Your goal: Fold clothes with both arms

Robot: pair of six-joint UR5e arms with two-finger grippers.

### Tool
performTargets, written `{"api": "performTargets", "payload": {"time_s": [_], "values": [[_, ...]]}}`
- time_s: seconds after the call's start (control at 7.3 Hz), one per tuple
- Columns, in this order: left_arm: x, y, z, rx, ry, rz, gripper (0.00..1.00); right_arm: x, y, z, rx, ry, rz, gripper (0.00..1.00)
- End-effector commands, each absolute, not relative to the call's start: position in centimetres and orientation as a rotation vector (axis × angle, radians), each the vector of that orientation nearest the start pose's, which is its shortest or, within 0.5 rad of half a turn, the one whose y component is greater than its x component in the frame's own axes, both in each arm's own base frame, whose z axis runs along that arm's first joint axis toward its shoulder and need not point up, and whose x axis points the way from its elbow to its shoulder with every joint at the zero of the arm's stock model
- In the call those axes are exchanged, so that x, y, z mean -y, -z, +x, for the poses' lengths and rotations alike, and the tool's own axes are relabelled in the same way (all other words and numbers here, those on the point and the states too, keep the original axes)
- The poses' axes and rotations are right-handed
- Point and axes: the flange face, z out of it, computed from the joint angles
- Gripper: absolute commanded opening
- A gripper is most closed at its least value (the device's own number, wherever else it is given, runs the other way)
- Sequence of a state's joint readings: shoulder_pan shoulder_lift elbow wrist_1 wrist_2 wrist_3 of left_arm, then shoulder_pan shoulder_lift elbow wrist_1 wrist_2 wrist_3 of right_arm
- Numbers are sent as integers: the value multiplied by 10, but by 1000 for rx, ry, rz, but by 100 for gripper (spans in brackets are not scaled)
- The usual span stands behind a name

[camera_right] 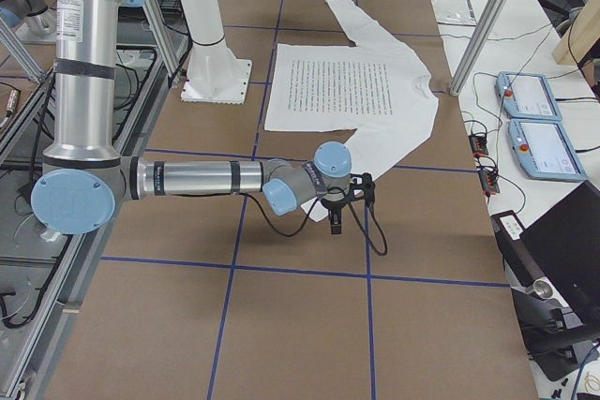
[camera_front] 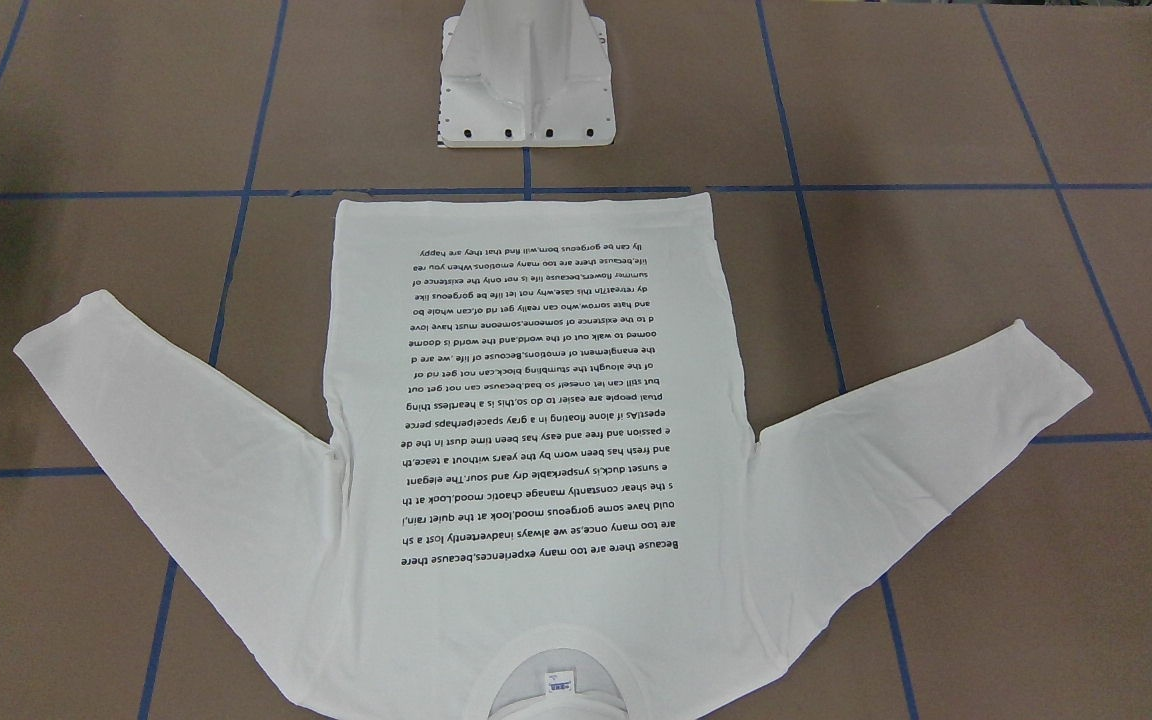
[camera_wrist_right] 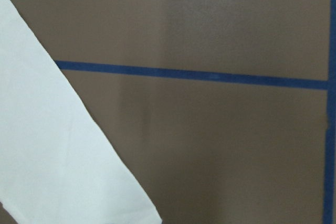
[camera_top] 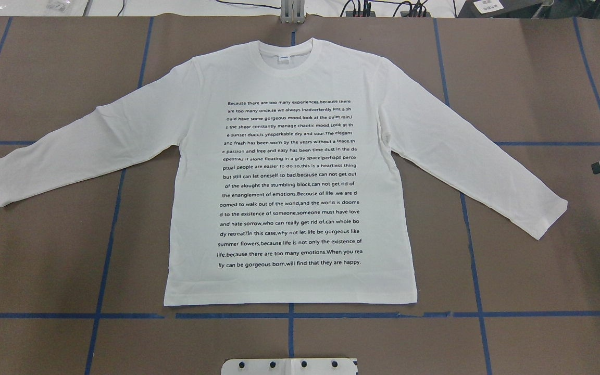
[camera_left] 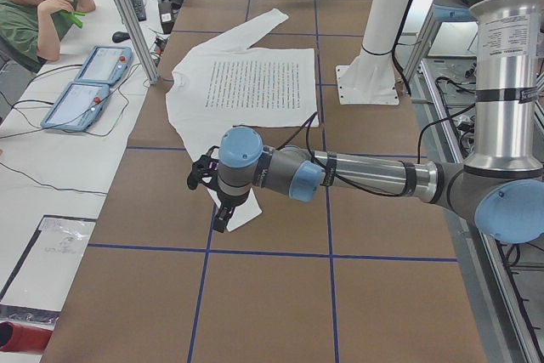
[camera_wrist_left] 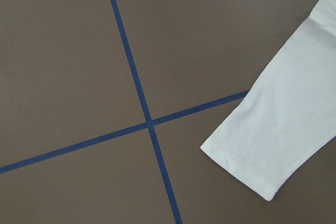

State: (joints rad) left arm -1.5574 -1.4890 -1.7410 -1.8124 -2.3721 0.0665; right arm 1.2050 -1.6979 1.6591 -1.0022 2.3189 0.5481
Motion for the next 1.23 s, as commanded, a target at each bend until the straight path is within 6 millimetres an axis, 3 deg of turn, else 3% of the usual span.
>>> {"api": "performTargets", "payload": {"time_s": [0.0, 0.27, 0.69, 1.1], "values": [[473, -584, -56, -786, -213, 345, 100, 422, -622, -161, 841, 47, 125, 100], [473, -580, -56, -788, -210, 348, 100, 425, -620, -182, 808, 67, 147, 100], [472, -575, -53, -827, -217, 351, 100, 422, -647, -207, 781, 98, 94, 100], [471, -574, -54, -827, -218, 355, 100, 420, -649, -211, 788, 107, 79, 96]]}}
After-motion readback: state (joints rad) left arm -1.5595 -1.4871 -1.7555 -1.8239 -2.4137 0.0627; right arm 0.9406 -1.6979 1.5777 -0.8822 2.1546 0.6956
